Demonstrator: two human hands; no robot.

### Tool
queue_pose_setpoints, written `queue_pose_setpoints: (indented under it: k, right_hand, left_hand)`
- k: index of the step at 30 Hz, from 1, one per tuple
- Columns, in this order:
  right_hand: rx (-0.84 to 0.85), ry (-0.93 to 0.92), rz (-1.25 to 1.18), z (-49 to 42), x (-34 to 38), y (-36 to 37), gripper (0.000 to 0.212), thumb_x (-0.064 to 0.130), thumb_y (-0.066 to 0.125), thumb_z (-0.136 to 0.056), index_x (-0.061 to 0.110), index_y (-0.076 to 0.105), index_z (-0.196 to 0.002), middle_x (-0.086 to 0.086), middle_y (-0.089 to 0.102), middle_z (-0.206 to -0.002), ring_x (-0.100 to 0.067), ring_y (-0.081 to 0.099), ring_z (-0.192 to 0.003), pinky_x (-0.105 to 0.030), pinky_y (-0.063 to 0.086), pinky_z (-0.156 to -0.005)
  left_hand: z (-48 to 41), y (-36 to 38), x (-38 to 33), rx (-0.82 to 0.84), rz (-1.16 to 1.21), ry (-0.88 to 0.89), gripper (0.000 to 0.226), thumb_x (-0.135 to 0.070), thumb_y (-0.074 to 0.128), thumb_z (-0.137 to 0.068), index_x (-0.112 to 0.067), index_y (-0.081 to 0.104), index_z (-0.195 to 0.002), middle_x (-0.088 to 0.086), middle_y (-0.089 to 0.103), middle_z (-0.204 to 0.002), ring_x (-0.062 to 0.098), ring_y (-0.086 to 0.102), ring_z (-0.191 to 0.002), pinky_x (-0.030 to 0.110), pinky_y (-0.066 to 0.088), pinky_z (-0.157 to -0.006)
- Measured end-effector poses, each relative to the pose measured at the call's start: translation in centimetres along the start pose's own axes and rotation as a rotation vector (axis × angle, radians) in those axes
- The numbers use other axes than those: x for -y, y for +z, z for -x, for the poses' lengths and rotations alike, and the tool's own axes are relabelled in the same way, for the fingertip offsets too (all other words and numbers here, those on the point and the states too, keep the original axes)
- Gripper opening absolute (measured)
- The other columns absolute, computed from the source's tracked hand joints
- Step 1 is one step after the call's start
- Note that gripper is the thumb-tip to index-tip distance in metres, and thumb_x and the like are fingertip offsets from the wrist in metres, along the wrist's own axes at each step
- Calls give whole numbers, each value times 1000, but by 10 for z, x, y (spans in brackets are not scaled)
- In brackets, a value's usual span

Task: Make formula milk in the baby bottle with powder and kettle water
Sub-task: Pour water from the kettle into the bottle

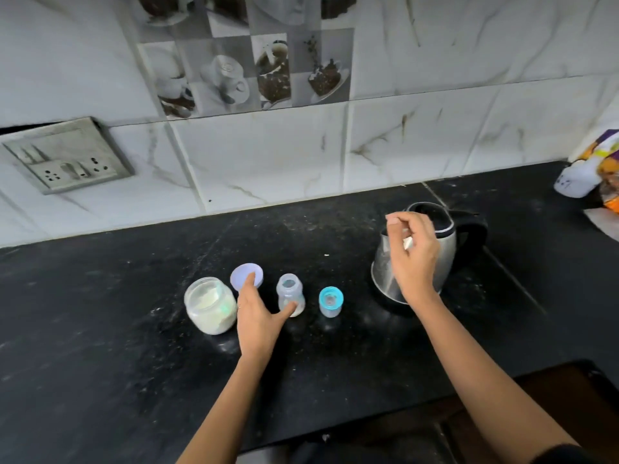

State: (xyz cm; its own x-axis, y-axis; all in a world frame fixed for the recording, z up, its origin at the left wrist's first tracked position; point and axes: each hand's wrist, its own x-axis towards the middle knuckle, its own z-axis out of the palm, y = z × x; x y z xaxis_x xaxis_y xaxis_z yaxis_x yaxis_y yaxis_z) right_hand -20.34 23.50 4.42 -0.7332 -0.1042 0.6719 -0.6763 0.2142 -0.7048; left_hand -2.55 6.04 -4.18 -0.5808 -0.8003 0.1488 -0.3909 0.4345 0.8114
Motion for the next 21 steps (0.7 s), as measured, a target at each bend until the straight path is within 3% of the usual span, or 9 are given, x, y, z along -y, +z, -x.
queue_pose_setpoints:
  k: [5, 9, 12, 14, 16, 18, 21]
  right_hand:
    - [-109, -10, 193, -21, -65, -53, 21, 19, 54, -95, 4, 64, -106, -13, 52, -110, -24, 48, -102, -37, 47, -82]
    - [-78, 75, 310, -39, -116, -81, 28, 24, 49, -97, 3, 58, -113, -19, 50, -114, -31, 46, -105, -46, 43, -90]
    - [75, 256, 190, -49, -130, -95, 35, 36, 48, -97, 6, 57, -114, -12, 58, -109, -25, 53, -102, -33, 43, -90]
    - [218, 451, 24, -53, -138, -102, 41, 56, 49, -91, 19, 59, -105, 2, 59, -88, -12, 53, -82, -22, 40, -75]
    - [279, 519, -102, -59, -148, -108, 52, 76, 53, -75, 28, 61, -92, 12, 54, -76, -2, 49, -71, -20, 39, -70]
    - [306, 522, -208, -64, -158, -108, 55, 78, 60, -68, 28, 63, -91, 14, 64, -79, 1, 57, -76, -18, 45, -74]
    - [211, 509, -308, -68, -153, -95, 31, 59, 65, -73, 28, 65, -72, 18, 59, -59, 4, 50, -56, -14, 42, -55]
  left_hand:
    - [12, 30, 5, -41, 109, -112, 96, -29, 83, -69, -11, 28, -145, 5, 39, -146, 18, 33, -135, 28, 27, -107]
    - [14, 43, 6, -68, 186, -157, 89, -25, 81, -72, -13, 31, -144, 3, 39, -148, 17, 34, -136, 34, 28, -112]
    - [13, 48, 4, -72, 190, -179, 83, -25, 80, -74, -13, 35, -142, 4, 43, -145, 19, 38, -134, 37, 31, -111]
    - [12, 49, 3, -71, 191, -181, 77, -24, 79, -75, -12, 39, -140, 3, 47, -142, 19, 42, -131, 37, 33, -109]
    - [10, 51, 2, -69, 192, -173, 69, -22, 78, -76, -14, 44, -135, 3, 53, -135, 19, 48, -125, 35, 37, -105]
    - [10, 52, 0, -65, 189, -159, 60, -20, 77, -76, -16, 49, -128, 1, 59, -125, 18, 54, -115, 32, 41, -98]
    - [8, 54, -3, -65, 190, -156, 48, -17, 75, -78, -16, 53, -121, 2, 63, -114, 17, 58, -103, 26, 40, -87]
